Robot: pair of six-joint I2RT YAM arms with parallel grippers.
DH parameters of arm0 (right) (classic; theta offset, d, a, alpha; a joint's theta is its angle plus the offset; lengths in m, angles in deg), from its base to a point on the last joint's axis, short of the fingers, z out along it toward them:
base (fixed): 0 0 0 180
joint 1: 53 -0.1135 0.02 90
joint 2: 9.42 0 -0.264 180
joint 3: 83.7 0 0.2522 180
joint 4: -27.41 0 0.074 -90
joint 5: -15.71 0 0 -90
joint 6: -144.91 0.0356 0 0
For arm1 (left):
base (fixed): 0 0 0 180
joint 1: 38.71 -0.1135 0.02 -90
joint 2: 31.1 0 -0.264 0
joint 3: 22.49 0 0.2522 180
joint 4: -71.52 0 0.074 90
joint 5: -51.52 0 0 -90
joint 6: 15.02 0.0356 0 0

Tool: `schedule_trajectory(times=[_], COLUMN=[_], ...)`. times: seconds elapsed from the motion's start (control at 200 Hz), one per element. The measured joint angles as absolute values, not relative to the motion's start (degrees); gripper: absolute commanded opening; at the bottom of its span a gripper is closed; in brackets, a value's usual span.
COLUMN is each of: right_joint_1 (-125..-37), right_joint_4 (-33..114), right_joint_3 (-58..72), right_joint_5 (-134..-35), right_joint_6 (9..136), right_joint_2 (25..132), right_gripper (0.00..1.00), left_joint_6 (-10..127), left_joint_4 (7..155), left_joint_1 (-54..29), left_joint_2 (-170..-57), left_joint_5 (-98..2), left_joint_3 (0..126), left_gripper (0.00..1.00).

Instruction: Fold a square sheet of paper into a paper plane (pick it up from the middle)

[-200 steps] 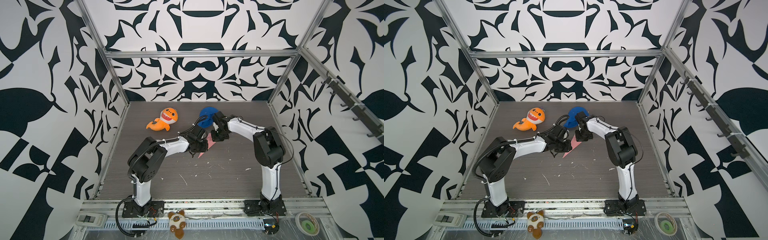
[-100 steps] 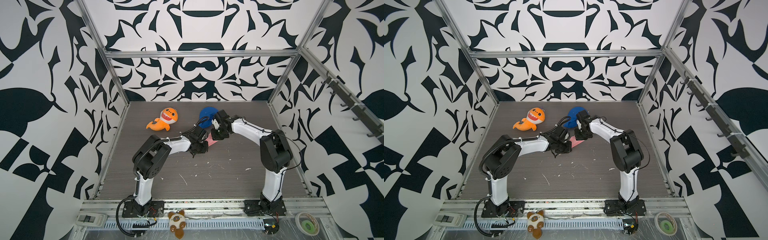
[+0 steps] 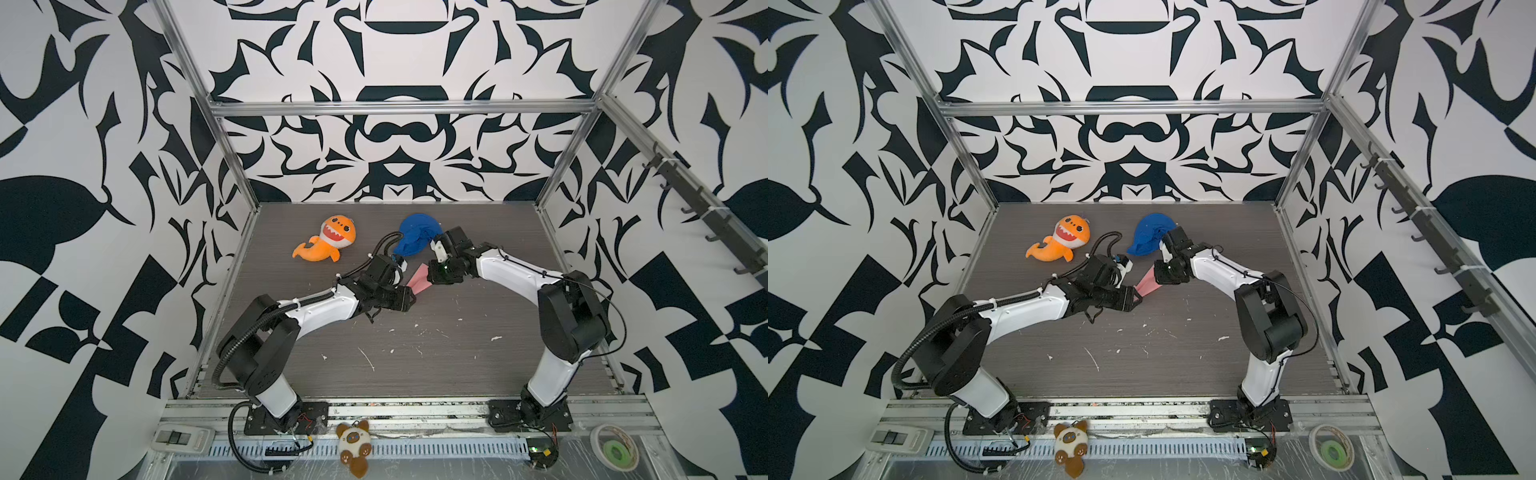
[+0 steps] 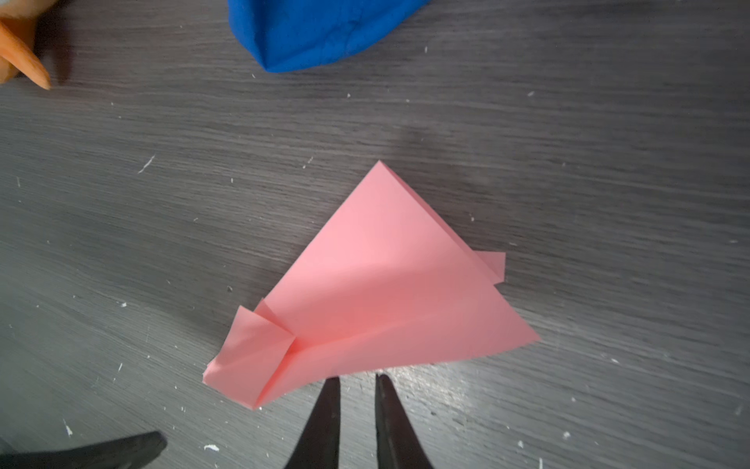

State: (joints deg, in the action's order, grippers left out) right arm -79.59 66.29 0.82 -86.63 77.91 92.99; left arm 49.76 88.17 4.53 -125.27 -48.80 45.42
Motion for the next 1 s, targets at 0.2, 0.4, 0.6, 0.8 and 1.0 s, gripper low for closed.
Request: schedule_trajectory(times=[0.2,0.4,0.6,0.8,1.0], right_joint_1=[-79.6,-79.6,-79.6,-79.3,-79.3], right_joint_4=[65.2,65.2,65.2,65.2,65.2], right_joint_3=[0.8,0.8,0.8,0.8,0.8], right_joint_5=[-87.3,-87.6,-87.8,-88.4,-88.7], right_joint_6=[78.4,78.6,78.6,78.6,78.5], right_joint_2=[93.8,93.9,93.9,93.9,93.9], right_gripper=[0.21,0.20,0.20,0.20,0.20], left_joint_6=[57.3,61.5,63.1,63.3,63.0], left_joint_4=[81.7,79.1,78.2,78.3,78.9], left_joint_1=[4.4,4.3,4.0,3.7,3.4], left_joint_2=[-131.4,-135.2,-135.6,-137.2,-138.6], left_joint_5=[-47.1,-45.1,-44.9,-45.9,-46.8], left_joint_3=[45.4,45.9,46.9,48.7,49.7], left_gripper=[0.55,0.51,0.30,0.20,0.14])
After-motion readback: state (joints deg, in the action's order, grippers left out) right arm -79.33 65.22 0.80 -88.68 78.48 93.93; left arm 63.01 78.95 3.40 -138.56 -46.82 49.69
